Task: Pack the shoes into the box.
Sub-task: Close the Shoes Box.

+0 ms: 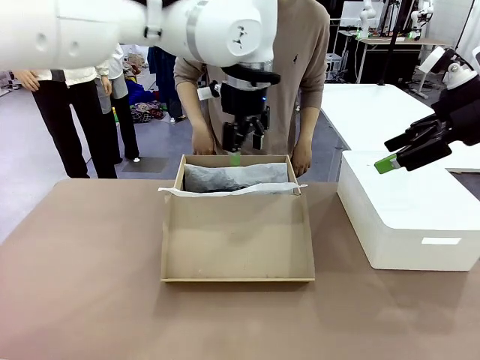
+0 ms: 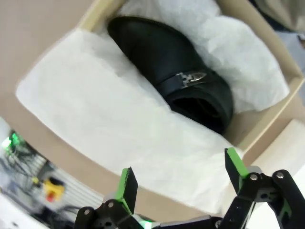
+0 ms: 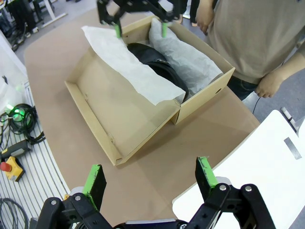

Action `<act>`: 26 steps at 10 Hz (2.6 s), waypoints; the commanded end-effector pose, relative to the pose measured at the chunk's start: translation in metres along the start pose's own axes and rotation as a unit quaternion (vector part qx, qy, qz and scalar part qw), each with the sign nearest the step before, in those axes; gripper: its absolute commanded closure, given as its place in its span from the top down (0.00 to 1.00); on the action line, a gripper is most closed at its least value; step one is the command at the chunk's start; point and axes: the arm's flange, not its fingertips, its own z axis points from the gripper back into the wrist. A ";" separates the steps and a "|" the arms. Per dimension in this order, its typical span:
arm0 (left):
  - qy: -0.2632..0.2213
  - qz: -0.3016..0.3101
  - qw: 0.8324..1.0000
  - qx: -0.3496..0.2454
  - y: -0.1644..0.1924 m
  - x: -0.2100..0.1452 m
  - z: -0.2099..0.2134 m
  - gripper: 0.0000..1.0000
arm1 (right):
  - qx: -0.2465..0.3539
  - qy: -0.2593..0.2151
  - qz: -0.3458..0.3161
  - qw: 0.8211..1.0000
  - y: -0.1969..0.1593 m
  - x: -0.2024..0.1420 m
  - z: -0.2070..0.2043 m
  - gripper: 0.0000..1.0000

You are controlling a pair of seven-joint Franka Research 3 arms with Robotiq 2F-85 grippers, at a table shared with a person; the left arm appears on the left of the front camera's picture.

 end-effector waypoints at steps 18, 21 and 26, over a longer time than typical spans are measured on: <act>0.003 -0.643 0.766 -0.016 0.154 0.075 0.023 0.98 | 0.006 -0.009 0.003 1.000 -0.001 0.001 -0.001 1.00; 0.006 -0.727 0.685 -0.050 0.210 0.105 0.034 0.98 | 0.006 -0.009 0.003 1.000 -0.001 0.001 -0.001 1.00; -0.052 -0.855 0.509 -0.086 0.267 0.181 0.044 0.98 | 0.006 -0.009 0.003 1.000 -0.001 0.001 -0.001 1.00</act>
